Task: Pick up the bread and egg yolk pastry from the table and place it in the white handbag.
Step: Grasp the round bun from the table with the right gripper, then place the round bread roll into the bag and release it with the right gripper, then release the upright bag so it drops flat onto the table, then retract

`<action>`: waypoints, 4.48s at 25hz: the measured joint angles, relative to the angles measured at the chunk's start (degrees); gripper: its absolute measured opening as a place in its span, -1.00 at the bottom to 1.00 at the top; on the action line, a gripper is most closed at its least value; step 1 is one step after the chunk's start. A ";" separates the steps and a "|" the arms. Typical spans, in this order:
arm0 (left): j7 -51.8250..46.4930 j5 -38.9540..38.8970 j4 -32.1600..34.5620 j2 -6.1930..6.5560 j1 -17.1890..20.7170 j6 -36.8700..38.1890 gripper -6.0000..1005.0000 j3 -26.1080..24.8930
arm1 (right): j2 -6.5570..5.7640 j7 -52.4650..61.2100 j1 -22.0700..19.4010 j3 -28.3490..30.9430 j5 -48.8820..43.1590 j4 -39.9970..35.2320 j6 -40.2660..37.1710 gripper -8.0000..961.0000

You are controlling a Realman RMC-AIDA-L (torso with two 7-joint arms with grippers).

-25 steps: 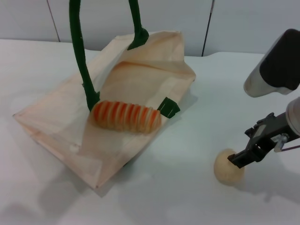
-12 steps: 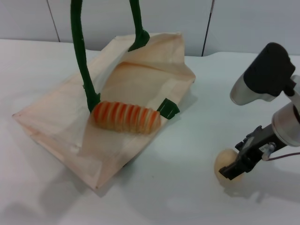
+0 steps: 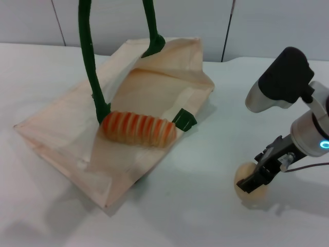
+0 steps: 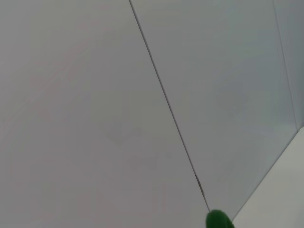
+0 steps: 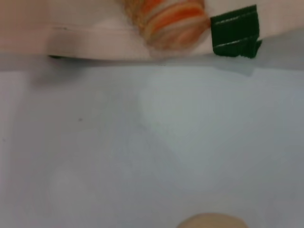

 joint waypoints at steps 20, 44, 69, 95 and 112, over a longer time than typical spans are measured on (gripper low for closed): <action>-0.01 -0.01 -0.08 0.00 -0.16 0.00 -0.70 0.00 | -0.09 -0.21 2.18 -3.71 -0.52 3.89 1.50 0.65; 0.08 -1.92 -0.21 0.13 -1.46 1.35 -0.69 3.59 | 0.00 -0.89 3.92 -8.05 5.28 -3.60 14.34 0.29; 0.21 -4.58 0.13 0.06 -1.68 2.65 -0.68 8.78 | -0.09 -1.57 5.95 -8.89 6.37 1.47 28.26 0.25; 0.26 -3.81 0.28 0.09 -1.28 2.91 -0.66 8.86 | -0.21 0.00 8.43 -9.92 8.13 6.66 31.36 0.74; -0.13 1.78 -1.72 -0.09 2.12 7.42 -0.65 8.38 | -0.25 0.07 1.17 -3.81 1.13 2.94 22.62 0.83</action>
